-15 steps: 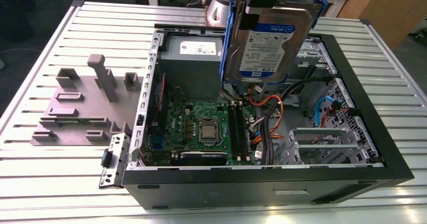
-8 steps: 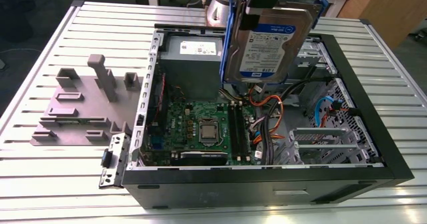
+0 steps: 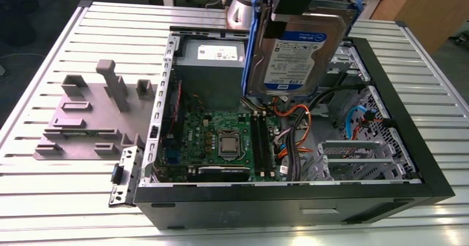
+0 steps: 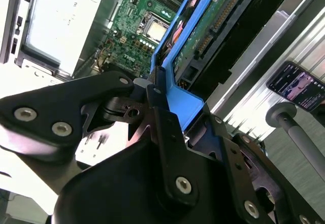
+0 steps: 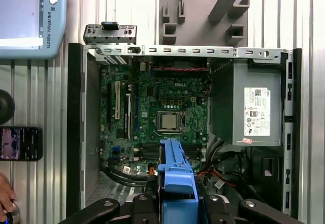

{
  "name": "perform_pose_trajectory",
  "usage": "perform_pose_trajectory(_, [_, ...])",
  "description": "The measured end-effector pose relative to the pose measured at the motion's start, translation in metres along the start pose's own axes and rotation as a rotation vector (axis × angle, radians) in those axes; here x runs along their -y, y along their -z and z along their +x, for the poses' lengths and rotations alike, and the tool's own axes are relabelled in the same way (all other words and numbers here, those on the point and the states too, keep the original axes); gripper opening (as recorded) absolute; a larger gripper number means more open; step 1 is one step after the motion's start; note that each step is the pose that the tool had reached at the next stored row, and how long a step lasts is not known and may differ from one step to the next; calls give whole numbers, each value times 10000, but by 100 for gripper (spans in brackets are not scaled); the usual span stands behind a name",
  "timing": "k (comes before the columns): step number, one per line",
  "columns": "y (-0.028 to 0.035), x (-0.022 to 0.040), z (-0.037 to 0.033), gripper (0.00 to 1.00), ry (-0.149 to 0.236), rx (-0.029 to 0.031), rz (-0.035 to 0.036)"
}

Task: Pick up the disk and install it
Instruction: 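Insert the disk into the insertion slot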

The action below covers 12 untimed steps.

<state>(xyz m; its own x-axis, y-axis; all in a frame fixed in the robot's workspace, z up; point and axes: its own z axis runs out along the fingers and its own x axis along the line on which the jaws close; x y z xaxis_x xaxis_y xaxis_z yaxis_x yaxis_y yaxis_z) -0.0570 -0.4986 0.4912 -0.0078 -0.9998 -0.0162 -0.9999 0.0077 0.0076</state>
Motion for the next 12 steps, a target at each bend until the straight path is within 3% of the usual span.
perform_pose_trajectory(12, [-5, 27, 174, 36, 0, 1, -1])
